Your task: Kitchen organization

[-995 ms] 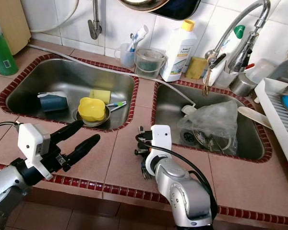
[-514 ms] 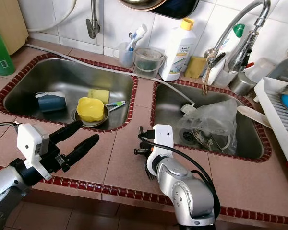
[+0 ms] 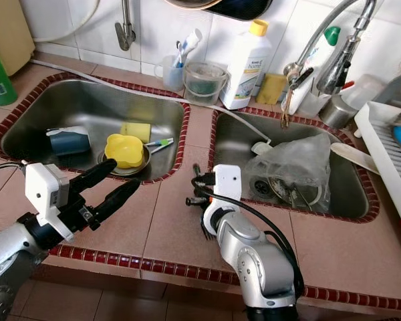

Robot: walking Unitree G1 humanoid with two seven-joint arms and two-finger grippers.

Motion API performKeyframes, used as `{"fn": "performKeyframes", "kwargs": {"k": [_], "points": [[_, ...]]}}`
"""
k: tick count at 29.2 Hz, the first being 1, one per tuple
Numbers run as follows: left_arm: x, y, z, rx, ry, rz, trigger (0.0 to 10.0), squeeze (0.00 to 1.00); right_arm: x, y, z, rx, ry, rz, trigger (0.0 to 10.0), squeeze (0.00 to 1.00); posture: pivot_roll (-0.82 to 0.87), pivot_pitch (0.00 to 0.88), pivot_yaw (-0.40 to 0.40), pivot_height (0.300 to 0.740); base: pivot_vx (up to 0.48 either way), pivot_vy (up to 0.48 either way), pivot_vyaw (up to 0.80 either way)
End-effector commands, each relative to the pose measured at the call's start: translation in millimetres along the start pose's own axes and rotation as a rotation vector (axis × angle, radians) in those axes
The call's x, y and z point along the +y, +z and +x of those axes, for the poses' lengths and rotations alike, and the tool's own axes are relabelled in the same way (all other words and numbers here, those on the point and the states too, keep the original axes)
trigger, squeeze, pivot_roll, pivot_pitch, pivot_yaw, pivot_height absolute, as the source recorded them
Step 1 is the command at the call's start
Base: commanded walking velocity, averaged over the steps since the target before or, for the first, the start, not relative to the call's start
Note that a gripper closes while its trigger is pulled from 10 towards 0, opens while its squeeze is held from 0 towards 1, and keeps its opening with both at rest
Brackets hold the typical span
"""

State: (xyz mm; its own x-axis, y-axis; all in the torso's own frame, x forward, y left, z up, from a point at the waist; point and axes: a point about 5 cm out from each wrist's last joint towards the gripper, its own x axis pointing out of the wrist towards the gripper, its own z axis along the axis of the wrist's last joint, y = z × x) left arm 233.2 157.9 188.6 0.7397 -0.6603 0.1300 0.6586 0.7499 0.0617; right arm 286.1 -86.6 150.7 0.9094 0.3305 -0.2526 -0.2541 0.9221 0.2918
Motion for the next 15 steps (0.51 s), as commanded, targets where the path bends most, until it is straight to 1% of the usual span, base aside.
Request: {"fn": "performKeyframes", "kwargs": {"k": [1, 6, 10, 13, 15], "points": [[0.1, 0, 0.8, -0.009, -0.001, -0.008, 10.0, 0.0, -3.7, 7, -1.6, -0.047, -0.012, -0.001, 0.0, 0.0, 0.15, 0.092, -0.152, 0.74, 0.0, 0.0, 0.0], [4.9, 1, 5.6, -0.025, 0.005, -0.025, 10.0, 0.0, -4.8, 16, 1.5, -0.108, -0.002, -0.022, 0.0, 0.0, 0.15, 0.074, -0.147, 0.74, 0.0, 0.0, 0.0], [5.9, 0, 7.7, -0.026, 0.008, -0.041, 10.0, 0.0, -5.0, 17, 2.1, -0.121, 0.008, -0.028, 0.0, 0.0, 0.14, 0.069, -0.146, 0.74, 0.0, 0.0, 0.0], [7.2, 0, 9.6, -0.03, 0.017, -0.046, 10.0, 0.0, -3.9, 20, 1.1, -0.152, 0.032, -0.063, 0.0, 0.0, 0.14, 0.062, -0.142, 0.74, 0.0, 0.0, 0.0], [9.2, 0, 12.6, -0.039, 0.04, -0.066, 10.0, 0.0, -4.4, 21, -0.4, -0.172, 0.041, -0.078, 0.0, 0.0, 0.13, 0.057, -0.139, 0.74, 0.0, 0.0, 0.0]]}}
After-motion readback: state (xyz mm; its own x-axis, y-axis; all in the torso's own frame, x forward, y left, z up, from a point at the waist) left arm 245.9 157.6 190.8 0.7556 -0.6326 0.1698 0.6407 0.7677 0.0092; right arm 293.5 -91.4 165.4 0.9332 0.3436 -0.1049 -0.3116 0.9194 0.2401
